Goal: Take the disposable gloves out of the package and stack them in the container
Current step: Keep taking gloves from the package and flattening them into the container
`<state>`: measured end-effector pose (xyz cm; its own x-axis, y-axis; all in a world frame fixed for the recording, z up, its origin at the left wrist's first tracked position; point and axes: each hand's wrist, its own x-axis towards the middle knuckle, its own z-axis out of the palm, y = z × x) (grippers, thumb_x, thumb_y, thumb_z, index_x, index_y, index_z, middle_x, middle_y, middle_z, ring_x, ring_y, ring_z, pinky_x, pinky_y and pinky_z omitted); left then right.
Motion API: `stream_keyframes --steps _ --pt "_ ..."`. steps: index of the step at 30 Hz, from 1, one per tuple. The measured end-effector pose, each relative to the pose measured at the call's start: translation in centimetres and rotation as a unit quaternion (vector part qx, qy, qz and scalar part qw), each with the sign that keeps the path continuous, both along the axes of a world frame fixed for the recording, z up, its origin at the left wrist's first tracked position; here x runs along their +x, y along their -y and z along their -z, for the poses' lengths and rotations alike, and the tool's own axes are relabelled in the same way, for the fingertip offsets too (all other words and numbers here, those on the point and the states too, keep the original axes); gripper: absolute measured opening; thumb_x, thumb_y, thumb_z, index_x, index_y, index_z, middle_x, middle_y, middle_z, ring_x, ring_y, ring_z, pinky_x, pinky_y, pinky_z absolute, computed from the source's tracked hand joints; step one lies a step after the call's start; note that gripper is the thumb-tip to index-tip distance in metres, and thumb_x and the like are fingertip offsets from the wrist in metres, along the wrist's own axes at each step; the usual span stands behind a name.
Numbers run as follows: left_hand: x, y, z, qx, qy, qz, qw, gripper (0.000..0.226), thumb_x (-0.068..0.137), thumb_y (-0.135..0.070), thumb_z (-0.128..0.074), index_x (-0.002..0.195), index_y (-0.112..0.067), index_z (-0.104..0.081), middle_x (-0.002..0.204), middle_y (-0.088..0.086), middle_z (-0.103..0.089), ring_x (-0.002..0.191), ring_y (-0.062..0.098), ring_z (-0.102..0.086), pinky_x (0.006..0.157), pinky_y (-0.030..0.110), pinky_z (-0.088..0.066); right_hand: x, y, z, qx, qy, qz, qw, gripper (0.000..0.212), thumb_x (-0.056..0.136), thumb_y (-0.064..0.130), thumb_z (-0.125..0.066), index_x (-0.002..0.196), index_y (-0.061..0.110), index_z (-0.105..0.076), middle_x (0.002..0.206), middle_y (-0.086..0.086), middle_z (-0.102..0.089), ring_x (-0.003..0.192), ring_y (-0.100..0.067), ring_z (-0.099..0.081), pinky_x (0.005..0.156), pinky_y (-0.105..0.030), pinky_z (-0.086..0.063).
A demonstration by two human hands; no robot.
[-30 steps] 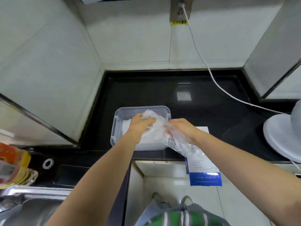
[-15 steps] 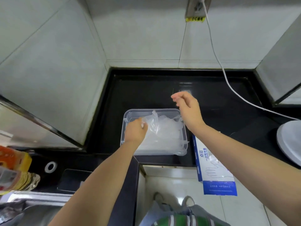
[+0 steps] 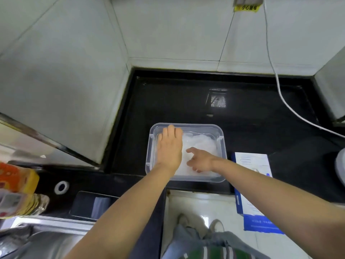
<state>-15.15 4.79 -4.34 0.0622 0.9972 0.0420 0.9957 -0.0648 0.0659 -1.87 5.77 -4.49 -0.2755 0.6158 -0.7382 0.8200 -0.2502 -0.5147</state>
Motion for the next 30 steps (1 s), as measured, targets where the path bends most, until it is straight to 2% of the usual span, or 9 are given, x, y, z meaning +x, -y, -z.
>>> stream_keyframes --steps 4,7,10,13,17,20,25,27,30 --pt "1.0 -0.7 0.7 -0.151 0.098 0.039 0.983 0.03 0.093 -0.014 -0.059 0.122 -0.013 -0.053 0.113 0.008 -0.063 0.103 0.025 -0.062 0.083 0.03 -0.052 0.0 -0.4 0.5 0.009 -0.004 -0.01 1.0 0.06 0.099 0.014 -0.048 0.153 0.023 -0.025 0.122 -0.011 -0.06 0.101 -0.03 -0.066 0.091 -0.043 -0.056" --pt "0.6 -1.0 2.4 -0.316 0.145 -0.023 0.937 0.06 0.09 -0.028 -0.066 0.14 -0.016 -0.034 0.125 0.011 -0.056 0.108 0.027 -0.059 0.083 0.029 -0.05 0.4 -0.4 0.4 0.004 -0.003 -0.021 1.0 0.064 0.099 0.013 -0.049 0.155 0.025 -0.019 0.131 -0.011 -0.056 0.099 -0.025 -0.062 0.091 -0.035 -0.054" --pt "-0.6 -0.9 3.4 -0.344 0.168 -0.061 0.922 0.089 0.085 -0.027 -0.072 0.149 -0.024 -0.01 0.138 0.012 -0.041 0.113 0.027 -0.055 0.082 0.029 -0.05 0.9 -0.5 0.8 0.003 0.006 -0.014 1.0 0.075 0.098 0.014 -0.052 0.157 0.027 -0.006 0.136 -0.009 -0.051 0.105 -0.022 -0.056 0.085 -0.03 -0.052" --pt "-1.3 -0.7 3.7 -0.371 0.16 -0.07 0.912 0.108 0.08 -0.03 -0.078 0.15 -0.031 0.005 0.149 0.013 -0.026 0.115 0.03 -0.053 0.082 0.033 -0.053 0.9 -0.4 1.0 0.013 0.009 0.003 1.0 0.082 0.098 0.017 -0.054 0.156 0.026 0.003 0.126 -0.009 -0.051 0.098 -0.021 -0.055 0.063 -0.021 -0.05" --pt "-1.2 -0.4 4.7 -0.397 0.107 -0.088 0.907 0.107 0.083 -0.045 -0.07 0.152 -0.033 0.011 0.16 0.013 0.006 0.135 0.035 -0.037 0.1 0.04 -0.045 0.6 0.2 1.3 0.028 0.03 -0.035 0.999 0.097 0.094 0.028 -0.064 0.154 0.026 0.012 0.142 -0.009 -0.037 0.125 -0.027 -0.045 0.096 -0.034 -0.046" --pt "-0.9 -0.1 4.7 -0.418 0.134 -0.115 0.891 0.094 0.089 -0.057 -0.056 0.153 -0.032 0.007 0.161 0.009 0.006 0.139 0.037 -0.028 0.105 0.042 -0.04 0.6 0.5 1.0 0.022 0.012 -0.06 0.998 0.102 0.091 0.029 -0.067 0.154 0.024 0.014 0.142 -0.009 -0.038 0.126 -0.025 -0.043 0.104 -0.037 -0.041" --pt "-0.2 0.0 1.8 -0.277 0.076 -0.086 0.954 0.063 0.096 -0.041 -0.053 0.15 -0.025 -0.023 0.14 0.01 -0.047 0.118 0.027 -0.054 0.09 0.032 -0.05 1.3 -0.1 -0.8 0.106 -0.022 -0.014 0.994 0.06 0.098 0.02 -0.055 0.152 0.017 -0.029 0.14 -0.008 -0.051 0.122 -0.023 -0.052 0.101 -0.029 -0.043" --pt "0.8 0.2 0.2 -0.195 0.095 -0.102 0.971 0.052 0.098 -0.033 -0.052 0.145 -0.021 -0.033 0.128 0.007 -0.058 0.109 0.023 -0.061 0.08 0.026 -0.05 1.9 -0.3 -1.7 0.185 -0.048 0.034 0.981 0.037 0.098 0.015 -0.054 0.135 0.015 -0.055 0.123 -0.007 -0.064 0.108 -0.021 -0.061 0.094 -0.027 -0.048" --pt "3.8 0.2 -2.3 -0.131 0.181 -0.122 0.967 0.033 0.098 -0.03 -0.052 0.128 -0.017 -0.046 0.114 0.004 -0.063 0.096 0.022 -0.064 0.068 0.02 -0.044 3.9 -0.4 -3.7 0.259 -0.106 0.116 0.953 0.019 0.097 0.013 -0.053 0.107 0.016 -0.069 0.091 -0.001 -0.07 0.081 -0.017 -0.064 0.079 -0.03 -0.054"
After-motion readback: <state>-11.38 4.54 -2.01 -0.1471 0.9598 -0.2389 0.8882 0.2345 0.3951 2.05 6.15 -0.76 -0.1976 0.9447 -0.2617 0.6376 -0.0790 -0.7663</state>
